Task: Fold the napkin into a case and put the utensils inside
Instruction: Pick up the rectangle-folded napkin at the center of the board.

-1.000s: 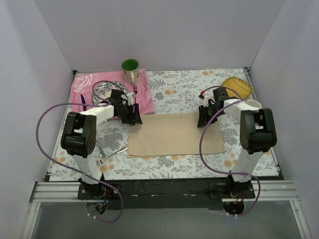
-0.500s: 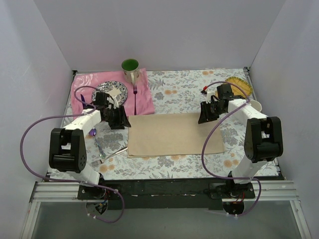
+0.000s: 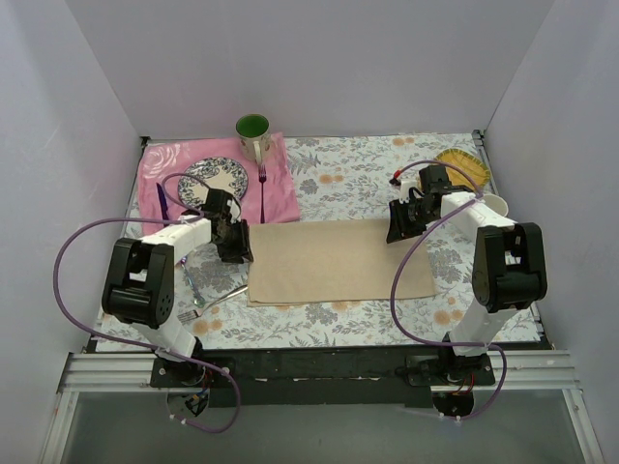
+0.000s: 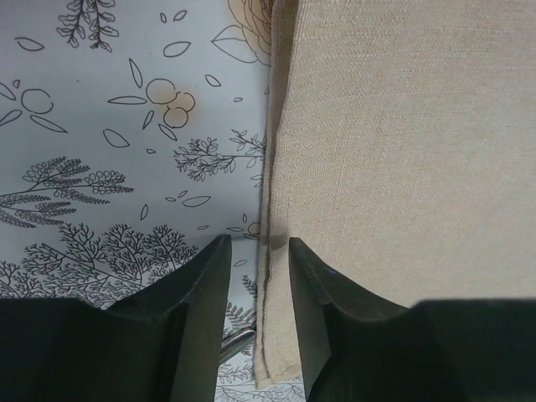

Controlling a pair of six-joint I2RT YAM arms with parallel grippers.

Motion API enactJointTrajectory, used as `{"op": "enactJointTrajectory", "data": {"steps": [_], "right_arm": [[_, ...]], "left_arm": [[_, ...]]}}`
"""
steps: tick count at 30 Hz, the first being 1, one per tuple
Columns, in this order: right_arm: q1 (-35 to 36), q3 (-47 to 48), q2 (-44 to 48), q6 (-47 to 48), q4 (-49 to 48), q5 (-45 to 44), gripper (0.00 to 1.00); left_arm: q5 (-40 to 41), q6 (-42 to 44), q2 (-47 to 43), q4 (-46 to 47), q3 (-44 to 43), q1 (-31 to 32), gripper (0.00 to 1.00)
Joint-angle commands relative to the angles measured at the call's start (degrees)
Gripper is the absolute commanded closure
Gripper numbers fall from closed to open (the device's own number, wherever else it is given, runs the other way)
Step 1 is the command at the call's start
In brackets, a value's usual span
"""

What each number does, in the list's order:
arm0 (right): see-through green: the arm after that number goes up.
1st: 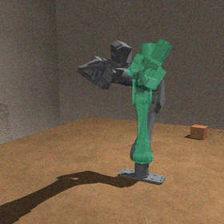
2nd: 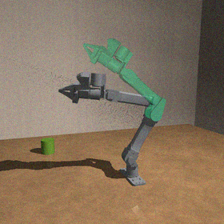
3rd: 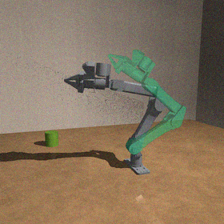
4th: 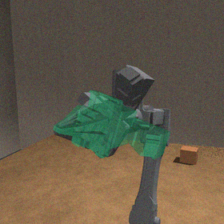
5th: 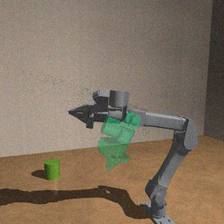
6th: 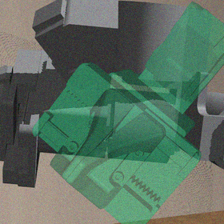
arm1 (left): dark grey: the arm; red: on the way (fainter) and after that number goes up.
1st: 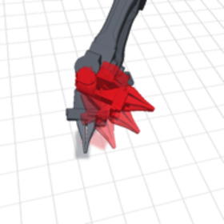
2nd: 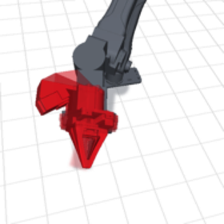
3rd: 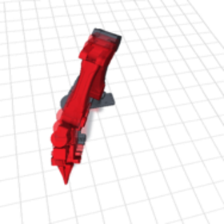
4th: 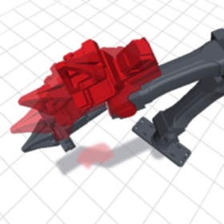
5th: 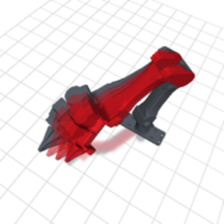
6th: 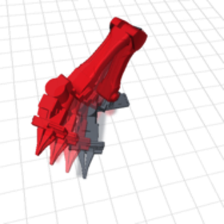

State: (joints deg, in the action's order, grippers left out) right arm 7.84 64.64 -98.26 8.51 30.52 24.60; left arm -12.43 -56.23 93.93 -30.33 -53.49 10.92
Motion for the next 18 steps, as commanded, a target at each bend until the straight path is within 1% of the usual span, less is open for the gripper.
{"op": "enactJointTrajectory", "data": {"steps": [1, 2, 10, 18], "right_arm": [[-0.3, -0.3, -0.4, 1.1, 0.6, -1.0, 0.65], [-0.2, -0.3, -0.4, 1.1, 0.7, -1.1, 0.65], [-0.3, -0.4, -0.6, 1.2, 0.6, -1.4, 0.65], [-0.3, -0.4, -0.7, 1.5, 0.5, -1.8, 0.64]], "left_arm": [[11.7, -3.1, -0.8, 1.4, 0.1, 3.1, 0.68], [14.9, -4.0, -0.4, 1.1, -0.2, 3.4, 0.69], [17.3, -5.6, 2.5, 0.4, -2.2, 6.6, 0.8], [18.3, -5.7, 1.9, 0.4, -2.8, 8.3, 0.8]]}}
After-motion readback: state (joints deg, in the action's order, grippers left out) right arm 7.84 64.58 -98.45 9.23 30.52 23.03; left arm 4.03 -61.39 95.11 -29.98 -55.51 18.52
